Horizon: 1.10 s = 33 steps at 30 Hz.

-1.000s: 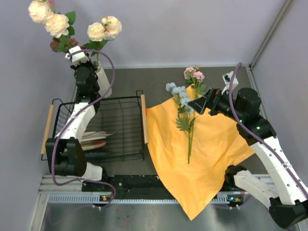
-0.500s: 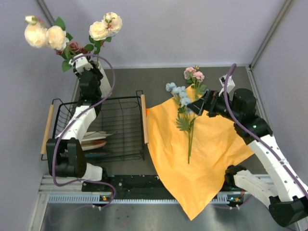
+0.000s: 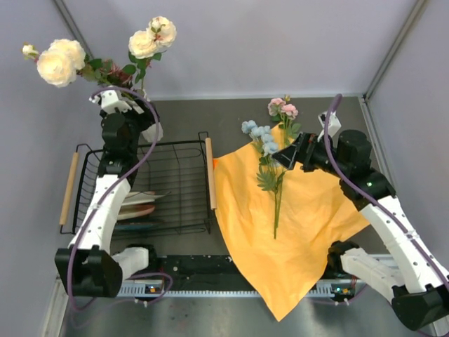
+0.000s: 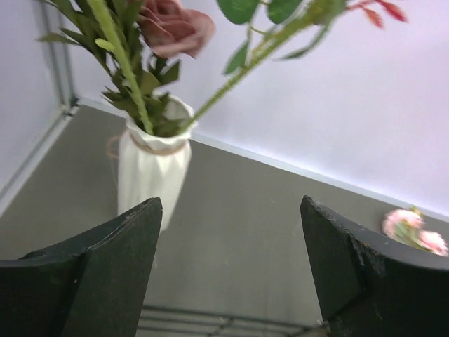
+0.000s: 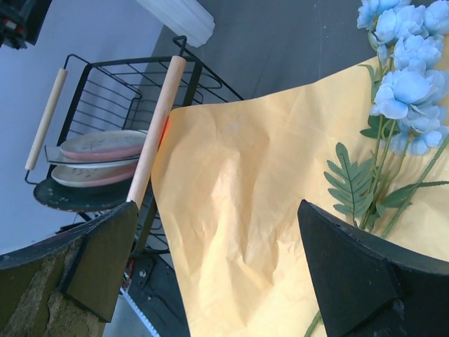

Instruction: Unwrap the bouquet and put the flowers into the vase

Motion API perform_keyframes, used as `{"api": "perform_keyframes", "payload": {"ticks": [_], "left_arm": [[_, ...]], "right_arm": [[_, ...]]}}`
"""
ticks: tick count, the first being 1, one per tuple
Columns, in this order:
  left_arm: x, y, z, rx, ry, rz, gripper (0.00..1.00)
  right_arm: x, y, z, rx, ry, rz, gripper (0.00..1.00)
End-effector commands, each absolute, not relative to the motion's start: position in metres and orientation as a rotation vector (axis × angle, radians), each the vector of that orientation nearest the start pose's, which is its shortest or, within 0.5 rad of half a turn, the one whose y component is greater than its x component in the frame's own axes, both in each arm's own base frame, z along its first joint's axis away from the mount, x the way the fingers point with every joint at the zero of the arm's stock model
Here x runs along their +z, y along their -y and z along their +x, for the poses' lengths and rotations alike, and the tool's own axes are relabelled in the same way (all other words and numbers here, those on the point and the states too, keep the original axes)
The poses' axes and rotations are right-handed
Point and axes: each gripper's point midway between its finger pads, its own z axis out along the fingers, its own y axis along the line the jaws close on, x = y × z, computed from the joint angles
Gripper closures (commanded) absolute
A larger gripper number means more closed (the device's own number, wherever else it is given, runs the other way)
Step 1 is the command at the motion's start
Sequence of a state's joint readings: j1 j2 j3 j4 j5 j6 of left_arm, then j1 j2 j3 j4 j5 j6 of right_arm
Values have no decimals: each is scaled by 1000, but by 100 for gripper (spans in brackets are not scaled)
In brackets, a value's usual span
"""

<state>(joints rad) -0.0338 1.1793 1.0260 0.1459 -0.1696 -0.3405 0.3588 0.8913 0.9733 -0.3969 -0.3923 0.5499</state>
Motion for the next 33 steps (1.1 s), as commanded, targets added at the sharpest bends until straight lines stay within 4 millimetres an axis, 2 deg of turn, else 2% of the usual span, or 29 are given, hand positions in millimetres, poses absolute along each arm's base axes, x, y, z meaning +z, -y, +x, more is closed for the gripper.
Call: {"api": "perform_keyframes", "payload": {"ticks": [1, 3, 10, 14, 17, 19, 20, 21, 22, 23, 25, 26, 28, 29, 31, 32, 33], "left_arm": [[343, 37, 391, -386, -1576, -273, 14], [342, 48, 383, -447, -1606, -250, 14], [331, 106, 359, -780, -1697, -109, 14], [329, 156, 340, -951, -1740, 46, 14], [330, 206, 317, -1055, -1760, 200, 16], [326, 223, 307, -1085, -1782, 228, 16], [325, 243, 295, -1132, -1786, 282, 16], [325, 253, 290, -1151, -1790, 303, 16], [324, 263, 284, -1172, -1794, 331, 16], [327, 282, 274, -1215, -1777, 389, 16], [330, 300, 266, -1245, -1773, 439, 17], [323, 314, 259, -1268, -1790, 476, 17], [326, 328, 253, -1287, -1782, 522, 18], [321, 339, 247, -1301, -1797, 553, 18], [322, 349, 244, -1308, -1797, 574, 19], [319, 356, 239, -1320, -1803, 595, 19], [322, 360, 238, -1326, -1797, 606, 19]], "right_arm": [[294, -189, 254, 977, -1969, -112, 2], [291, -190, 255, 976, -1981, -111, 2], [280, -192, 262, 967, -2017, -103, 2], [274, -192, 270, 943, -2039, -82, 3], [275, -189, 275, 922, -2040, -64, 4], [271, -187, 279, 898, -2058, -46, 5], [268, -182, 283, 866, -2066, -24, 5], [264, -180, 285, 852, -2081, -8, 7], [258, -175, 291, 833, -2100, 25, 9], [254, -172, 295, 826, -2116, 49, 10], [245, -168, 302, 836, -2146, 91, 15], [231, -162, 312, 818, -2185, 131, 16], [220, -156, 323, 814, -2219, 166, 19], [206, -149, 334, 796, -2256, 210, 21], [199, -140, 352, 747, -2263, 242, 30], [179, -135, 363, 717, -2310, 283, 33], [177, -132, 373, 703, -2312, 294, 39]]}}
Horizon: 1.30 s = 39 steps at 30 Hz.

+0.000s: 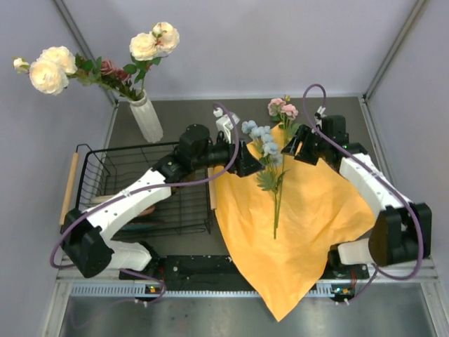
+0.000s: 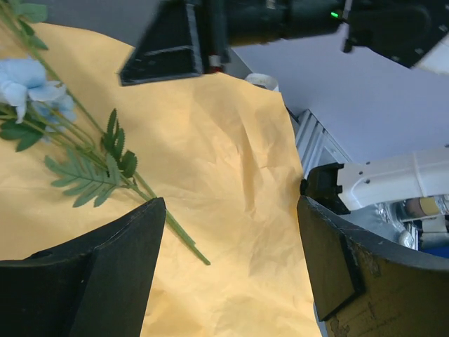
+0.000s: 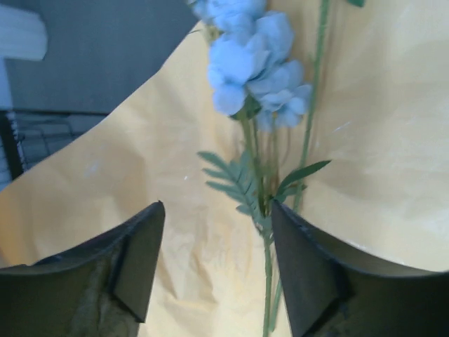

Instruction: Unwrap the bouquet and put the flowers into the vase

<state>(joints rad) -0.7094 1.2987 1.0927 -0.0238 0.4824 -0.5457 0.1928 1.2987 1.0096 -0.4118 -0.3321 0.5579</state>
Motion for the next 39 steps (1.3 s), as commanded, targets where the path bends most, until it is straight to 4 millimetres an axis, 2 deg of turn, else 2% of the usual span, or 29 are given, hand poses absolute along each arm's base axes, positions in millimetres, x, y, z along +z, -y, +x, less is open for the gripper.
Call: {"api": "perform_keyframes", "payload": {"ticks": [1, 3, 5, 6, 7, 8, 9, 11, 13, 14, 16, 22, 26, 34, 39], "left_arm": [[322, 363, 236, -1332, -1797, 615, 19], [322, 370, 232, -1341, -1802, 632, 20], [321, 371, 231, -1332, -1808, 631, 20], [323, 371, 231, -1330, -1802, 631, 20], [318, 370, 229, -1321, -1829, 632, 20], [318, 368, 230, -1305, -1827, 630, 20], [318, 366, 230, -1296, -1829, 631, 20], [319, 363, 230, -1275, -1831, 635, 20], [316, 362, 231, -1263, -1840, 634, 19], [315, 362, 231, -1257, -1843, 639, 19], [314, 362, 232, -1254, -1851, 636, 20], [314, 363, 234, -1250, -1857, 628, 20], [315, 364, 235, -1254, -1865, 624, 20], [320, 367, 234, -1274, -1865, 623, 20], [321, 365, 233, -1273, -1864, 622, 20]], "right_arm": [[171, -129, 381, 687, -2321, 310, 43], [151, -124, 400, 669, -2370, 347, 48], [142, -119, 416, 631, -2371, 379, 49], [126, -118, 422, 612, -2398, 387, 49], [120, -116, 427, 592, -2403, 397, 50], [122, -116, 436, 585, -2394, 387, 58], [105, -116, 440, 574, -2431, 394, 62], [102, -117, 451, 567, -2431, 374, 66], [91, -117, 456, 561, -2452, 375, 66], [92, -118, 460, 560, -2446, 368, 66], [82, -117, 462, 546, -2466, 369, 66], [70, -122, 464, 578, -2490, 351, 69], [58, -123, 463, 581, -2514, 352, 79], [48, -127, 463, 607, -2529, 343, 75], [51, -131, 463, 643, -2511, 324, 73]]}}
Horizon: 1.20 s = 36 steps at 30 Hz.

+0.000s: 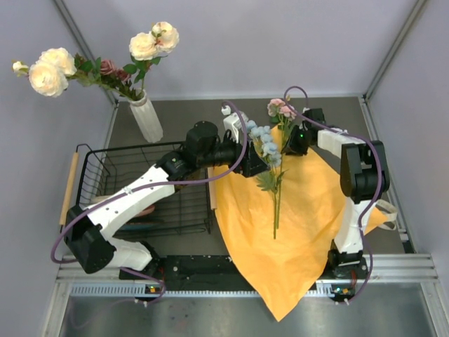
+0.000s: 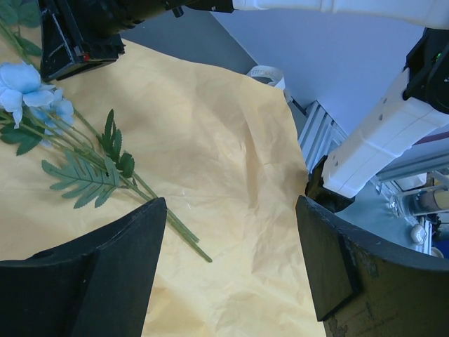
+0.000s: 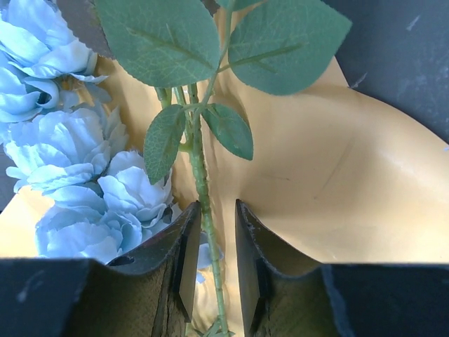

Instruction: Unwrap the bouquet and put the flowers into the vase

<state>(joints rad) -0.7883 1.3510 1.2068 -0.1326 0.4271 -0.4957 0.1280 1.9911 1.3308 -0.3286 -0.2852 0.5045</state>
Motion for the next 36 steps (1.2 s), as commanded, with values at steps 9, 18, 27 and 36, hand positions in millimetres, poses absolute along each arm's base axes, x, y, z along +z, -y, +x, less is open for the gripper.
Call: {"api": "perform_keyframes", "payload": {"ticks": [9, 18, 27, 36], "left_arm": [[320, 365, 232, -1275, -1869, 618, 20], [322, 363, 229, -1278, -1870, 615, 20], [323, 363, 230, -1274, -1872, 611, 20], [331, 361, 233, -1258, -1845, 603, 20]], "right_arm": [[64, -140, 459, 700, -2453, 270, 67], [62, -134, 458, 652, -2466, 283, 96], [163, -109, 452, 501, -2295, 246, 100], [244, -126, 402, 659, -2130, 59, 100]]}}
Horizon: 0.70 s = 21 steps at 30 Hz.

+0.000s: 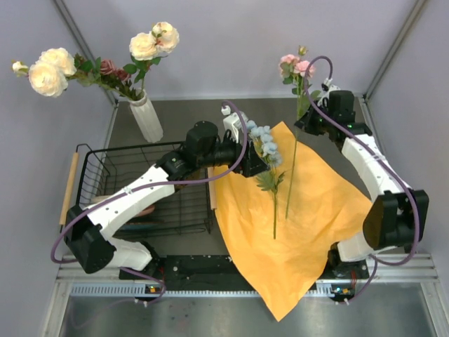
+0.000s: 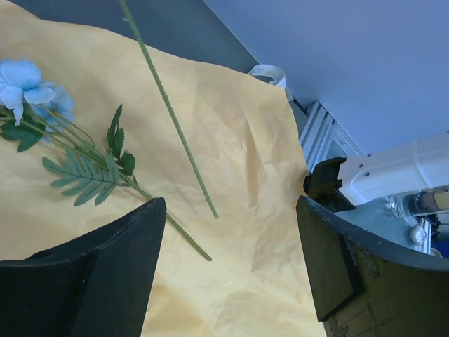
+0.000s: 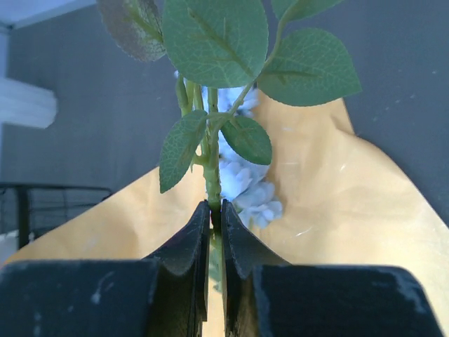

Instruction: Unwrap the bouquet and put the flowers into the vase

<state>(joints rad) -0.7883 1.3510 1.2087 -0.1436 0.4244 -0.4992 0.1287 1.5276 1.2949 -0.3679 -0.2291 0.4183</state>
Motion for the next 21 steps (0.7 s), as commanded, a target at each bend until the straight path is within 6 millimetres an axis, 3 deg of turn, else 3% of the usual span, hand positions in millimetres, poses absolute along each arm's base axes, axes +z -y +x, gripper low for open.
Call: {"api": "perform_keyframes", "payload": {"ticks": [1, 5, 8, 10, 12, 14, 19, 21], "left_arm": [[331, 361, 233, -1256, -1843, 603, 19], [335, 358, 234, -1254, -1832, 595, 18], [344, 357, 232, -1284, -1815, 568, 17], [357, 356, 232, -1314, -1762, 554, 10], [361, 354, 233, -1335, -1748, 524, 11], [377, 351, 234, -1371, -1682, 501, 17], [389, 338, 236, -1390, -1631, 435, 50], [392, 335, 236, -1396, -1611, 420, 54]], "right_arm": [[252, -133, 396, 702, -2102, 35, 100], [284, -167, 357, 980, -1977, -128, 100], [296, -189, 326, 1081, -1907, -242, 100], [311, -199, 306, 1114, -1844, -321, 100], [322, -210, 288, 1145, -1788, -379, 100], [329, -216, 279, 1172, -1759, -404, 100], [348, -231, 251, 1322, -1696, -442, 100], [351, -233, 247, 1344, -1684, -441, 100]]}}
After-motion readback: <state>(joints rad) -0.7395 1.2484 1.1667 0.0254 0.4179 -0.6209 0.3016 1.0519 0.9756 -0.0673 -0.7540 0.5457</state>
